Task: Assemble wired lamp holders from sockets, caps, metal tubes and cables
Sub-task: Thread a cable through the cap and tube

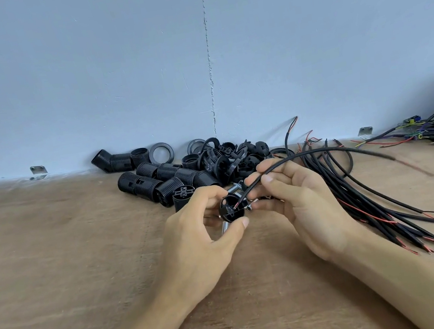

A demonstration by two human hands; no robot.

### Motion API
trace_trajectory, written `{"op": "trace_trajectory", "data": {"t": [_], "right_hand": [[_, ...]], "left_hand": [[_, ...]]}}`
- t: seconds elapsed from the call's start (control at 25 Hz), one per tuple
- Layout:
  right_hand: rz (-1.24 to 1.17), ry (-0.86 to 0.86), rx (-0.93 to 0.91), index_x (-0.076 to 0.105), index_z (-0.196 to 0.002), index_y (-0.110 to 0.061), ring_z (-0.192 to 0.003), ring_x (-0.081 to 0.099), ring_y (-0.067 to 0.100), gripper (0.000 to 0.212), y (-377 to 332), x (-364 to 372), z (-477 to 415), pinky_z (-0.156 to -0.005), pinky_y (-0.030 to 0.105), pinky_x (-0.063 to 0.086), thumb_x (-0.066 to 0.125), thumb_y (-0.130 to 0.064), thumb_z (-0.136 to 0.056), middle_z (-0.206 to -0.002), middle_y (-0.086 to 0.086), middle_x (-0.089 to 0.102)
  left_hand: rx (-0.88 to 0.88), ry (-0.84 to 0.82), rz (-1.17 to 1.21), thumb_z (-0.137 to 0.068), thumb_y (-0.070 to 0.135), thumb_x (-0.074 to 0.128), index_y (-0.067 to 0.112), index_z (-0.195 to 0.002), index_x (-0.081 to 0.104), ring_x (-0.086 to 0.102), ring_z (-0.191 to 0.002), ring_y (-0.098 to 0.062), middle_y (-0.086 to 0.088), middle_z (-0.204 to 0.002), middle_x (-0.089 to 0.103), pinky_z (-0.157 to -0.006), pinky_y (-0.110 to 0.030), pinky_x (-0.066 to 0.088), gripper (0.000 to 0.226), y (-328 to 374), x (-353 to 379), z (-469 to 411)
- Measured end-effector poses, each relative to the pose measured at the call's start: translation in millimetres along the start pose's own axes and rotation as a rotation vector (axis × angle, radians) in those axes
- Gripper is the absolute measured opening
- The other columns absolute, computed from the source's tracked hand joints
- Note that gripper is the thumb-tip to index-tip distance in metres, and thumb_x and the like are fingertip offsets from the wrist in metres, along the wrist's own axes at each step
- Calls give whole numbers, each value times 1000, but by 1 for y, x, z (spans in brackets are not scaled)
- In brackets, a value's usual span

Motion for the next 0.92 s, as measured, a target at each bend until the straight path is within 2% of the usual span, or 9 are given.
{"op": "trace_trajectory", "data": {"t": [0.12, 0.28, 0.44, 0.56, 0.68, 0.8, 0.92], "right_hand": [[172, -4, -120, 62, -106, -9, -82, 69, 17, 15, -3, 4, 3, -76, 28, 58, 53, 1, -100, -94, 4, 75], [289, -7, -222, 63, -105, -13, -85, 70, 14, 17, -7, 10, 8, -77, 24, 55, 55, 1, -99, -96, 1, 75], [428, -4, -298, 66, -104, -20, -96, 71, 12, 20, -10, 14, 13, -85, 24, 54, 59, -2, -98, -98, -5, 76], [515, -12, -305, 66, -103, -24, -97, 69, 6, 20, -12, 14, 15, -81, 13, 50, 60, -5, -98, -97, -13, 74], [553, 2, -277, 67, -103, -27, -95, 67, 5, 17, -10, 12, 14, -81, 15, 49, 60, -12, -100, -97, -15, 72], [553, -2, -260, 68, -102, -28, -95, 67, 5, 14, -10, 11, 14, -82, 17, 51, 59, -17, -101, -95, -15, 73], [583, -25, -261, 69, -96, -26, -85, 66, 1, 11, -10, 14, 15, -76, 14, 48, 60, -24, -101, -86, -16, 72]], "left_hand": [[-8, 3, 10, -74, 35, 83, 52, -107, 58, 69, -93, 2, 33, -101, 69, -81, -10, 51, 44, 0, 0, 0], [-13, 0, 22, -77, 23, 89, 50, -102, 61, 70, -96, 2, 30, -102, 70, -85, -12, 52, 46, -3, -1, 0], [-53, 17, 46, -73, 35, 86, 46, -101, 64, 71, -89, -2, 21, -98, 73, -80, -14, 54, 38, -3, -1, 0], [-67, 10, 19, -75, 30, 91, 45, -100, 65, 70, -84, -1, 23, -93, 72, -75, -14, 53, 39, -2, -1, 0], [-79, 16, 27, -76, 27, 89, 45, -98, 65, 68, -80, 2, 33, -90, 69, -68, -8, 48, 37, 1, -2, 0], [-66, 34, 19, -75, 26, 91, 46, -95, 65, 66, -76, 2, 33, -86, 68, -66, -7, 47, 38, 2, -2, -1], [-28, 43, 3, -72, 23, 93, 46, -97, 66, 65, -79, 4, 33, -91, 68, -68, -7, 47, 43, 4, -3, -1]]}}
Point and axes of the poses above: each hand's wrist, its own z-axis away from the middle knuckle, its own x-axis out of the palm, y = z × x, the point moved 4 cm from there along -z, towards the middle knuckle
